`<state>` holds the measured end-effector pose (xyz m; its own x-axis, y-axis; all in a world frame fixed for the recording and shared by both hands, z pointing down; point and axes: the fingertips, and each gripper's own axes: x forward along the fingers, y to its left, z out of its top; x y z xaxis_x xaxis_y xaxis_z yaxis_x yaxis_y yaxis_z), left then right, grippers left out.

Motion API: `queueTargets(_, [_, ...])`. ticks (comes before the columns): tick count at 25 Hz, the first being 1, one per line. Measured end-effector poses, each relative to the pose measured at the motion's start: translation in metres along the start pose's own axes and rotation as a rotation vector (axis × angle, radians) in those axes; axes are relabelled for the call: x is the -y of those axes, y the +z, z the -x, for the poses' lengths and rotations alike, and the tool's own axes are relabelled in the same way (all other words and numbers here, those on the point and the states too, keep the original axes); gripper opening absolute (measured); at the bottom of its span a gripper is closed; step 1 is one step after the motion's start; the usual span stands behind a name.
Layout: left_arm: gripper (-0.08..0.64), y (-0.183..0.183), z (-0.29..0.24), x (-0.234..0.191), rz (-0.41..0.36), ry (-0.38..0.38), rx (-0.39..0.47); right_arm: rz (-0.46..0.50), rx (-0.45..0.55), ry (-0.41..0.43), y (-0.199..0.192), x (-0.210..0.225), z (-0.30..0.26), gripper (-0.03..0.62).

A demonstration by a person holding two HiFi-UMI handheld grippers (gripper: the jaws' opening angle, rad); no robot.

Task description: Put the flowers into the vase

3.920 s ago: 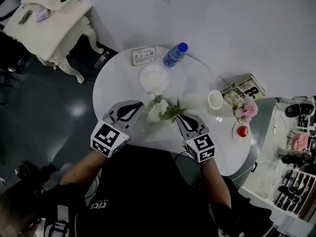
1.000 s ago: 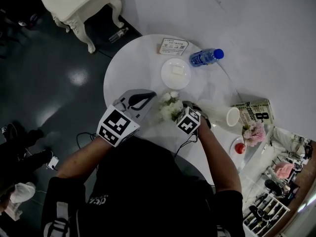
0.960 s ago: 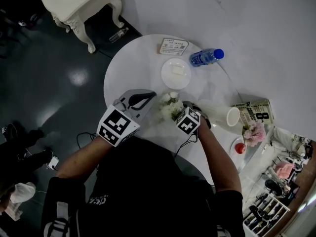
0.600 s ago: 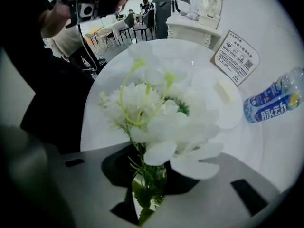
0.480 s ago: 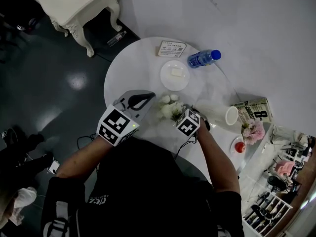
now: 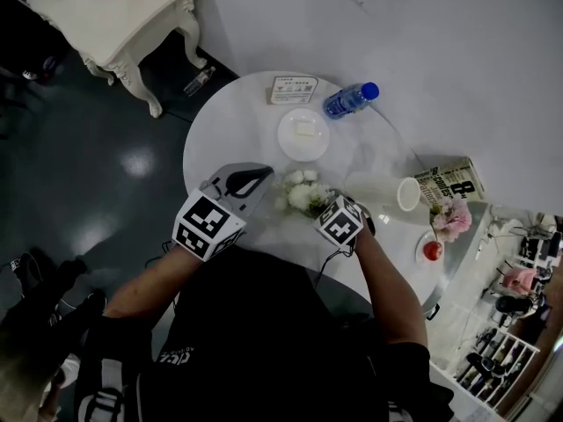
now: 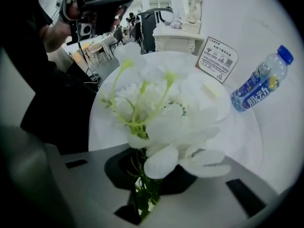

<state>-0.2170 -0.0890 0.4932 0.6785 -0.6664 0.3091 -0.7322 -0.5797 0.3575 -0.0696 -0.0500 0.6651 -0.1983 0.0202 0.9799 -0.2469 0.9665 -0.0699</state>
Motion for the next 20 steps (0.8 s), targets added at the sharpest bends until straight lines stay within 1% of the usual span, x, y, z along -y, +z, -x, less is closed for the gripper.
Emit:
queueTargets(6, [0.011,0.003,0.002,0.003,-0.018,-0.03,-0.009,-0.086,0.078,-0.031,0.004,0.001,0.02,0.074])
queueTargets(13, [0.011,0.007,0.002,0.006,-0.051,-0.082,-0.023,-0.253,0.19,-0.066,0.007,0.006,0.046,0.072])
queueTargets(20, [0.011,0.014,-0.002,0.013,-0.094,-0.134,-0.036,-0.336,0.292,-0.115,0.01,0.006,0.078,0.072])
